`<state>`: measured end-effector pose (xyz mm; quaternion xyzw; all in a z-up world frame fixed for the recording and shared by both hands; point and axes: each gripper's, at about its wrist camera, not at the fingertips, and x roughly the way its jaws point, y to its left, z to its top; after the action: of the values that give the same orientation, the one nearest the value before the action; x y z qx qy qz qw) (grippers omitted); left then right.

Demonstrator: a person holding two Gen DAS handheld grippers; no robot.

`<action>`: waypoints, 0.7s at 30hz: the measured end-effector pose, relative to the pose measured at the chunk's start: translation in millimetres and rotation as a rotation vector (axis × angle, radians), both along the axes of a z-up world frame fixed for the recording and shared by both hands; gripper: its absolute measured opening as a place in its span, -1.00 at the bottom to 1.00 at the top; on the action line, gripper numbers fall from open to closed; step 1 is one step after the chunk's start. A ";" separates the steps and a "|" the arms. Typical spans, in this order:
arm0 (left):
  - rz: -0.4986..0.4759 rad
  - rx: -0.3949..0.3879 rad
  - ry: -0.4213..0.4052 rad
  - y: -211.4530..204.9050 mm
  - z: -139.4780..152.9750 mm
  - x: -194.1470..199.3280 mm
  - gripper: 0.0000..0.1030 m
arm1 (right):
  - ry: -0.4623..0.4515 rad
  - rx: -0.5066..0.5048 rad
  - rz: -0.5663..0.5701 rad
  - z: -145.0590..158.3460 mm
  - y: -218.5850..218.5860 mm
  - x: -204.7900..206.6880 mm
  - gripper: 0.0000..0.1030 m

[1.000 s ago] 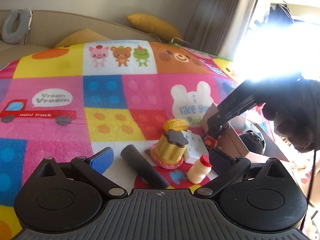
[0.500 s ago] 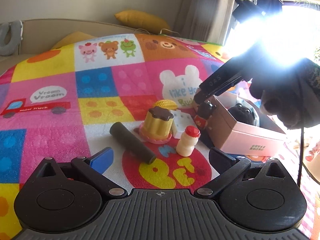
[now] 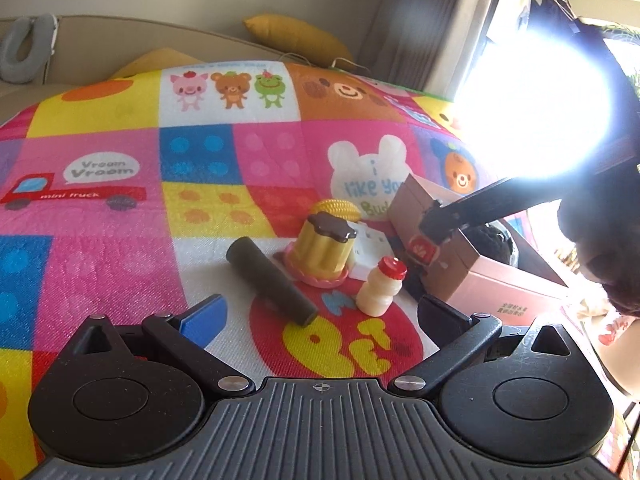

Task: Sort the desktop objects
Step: 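Close the right gripper on the doll figure and lift it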

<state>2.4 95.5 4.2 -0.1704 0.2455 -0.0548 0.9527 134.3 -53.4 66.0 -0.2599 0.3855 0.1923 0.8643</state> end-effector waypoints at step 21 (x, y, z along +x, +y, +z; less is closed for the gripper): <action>0.017 0.305 0.003 -43.3 7.9 -1.6 1.00 | -0.128 0.097 -0.054 -35.9 -113.5 -165.5 -0.46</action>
<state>0.8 52.3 12.1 -0.0261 0.2512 -0.0085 0.9676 -31.1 -166.9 30.2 -0.2189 0.3267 0.1705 0.9035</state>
